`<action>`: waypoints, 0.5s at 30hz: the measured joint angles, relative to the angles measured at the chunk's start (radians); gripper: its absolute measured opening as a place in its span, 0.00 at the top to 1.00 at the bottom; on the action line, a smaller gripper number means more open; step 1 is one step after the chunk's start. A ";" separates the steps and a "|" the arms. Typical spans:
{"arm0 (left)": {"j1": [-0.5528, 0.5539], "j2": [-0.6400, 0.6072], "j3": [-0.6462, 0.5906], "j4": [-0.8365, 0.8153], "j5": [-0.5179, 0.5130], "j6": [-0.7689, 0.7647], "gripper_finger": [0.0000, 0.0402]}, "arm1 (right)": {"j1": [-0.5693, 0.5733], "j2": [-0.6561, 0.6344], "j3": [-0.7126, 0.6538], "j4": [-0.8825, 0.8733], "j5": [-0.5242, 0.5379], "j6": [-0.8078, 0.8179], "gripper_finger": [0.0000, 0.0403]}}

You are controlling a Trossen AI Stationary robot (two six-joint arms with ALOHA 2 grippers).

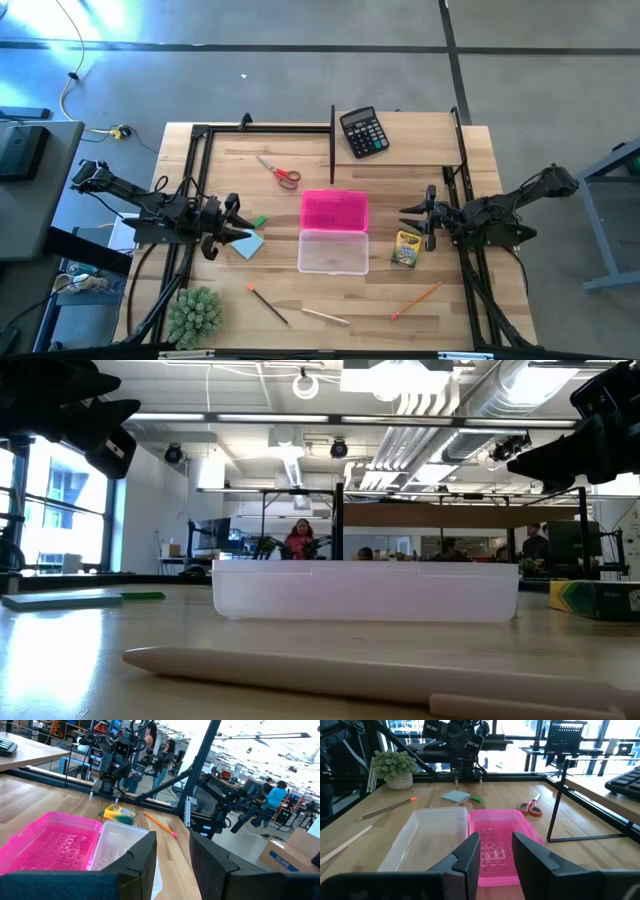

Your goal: Pack school essentials

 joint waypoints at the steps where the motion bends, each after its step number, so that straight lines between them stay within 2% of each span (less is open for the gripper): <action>1: 0.000 0.000 0.000 0.000 0.000 0.000 0.74 | 0.000 0.000 0.000 0.000 0.000 0.000 0.74; 15: 0.000 0.000 0.000 0.000 -0.044 0.000 0.74 | 0.000 0.000 0.000 0.000 0.000 0.000 0.74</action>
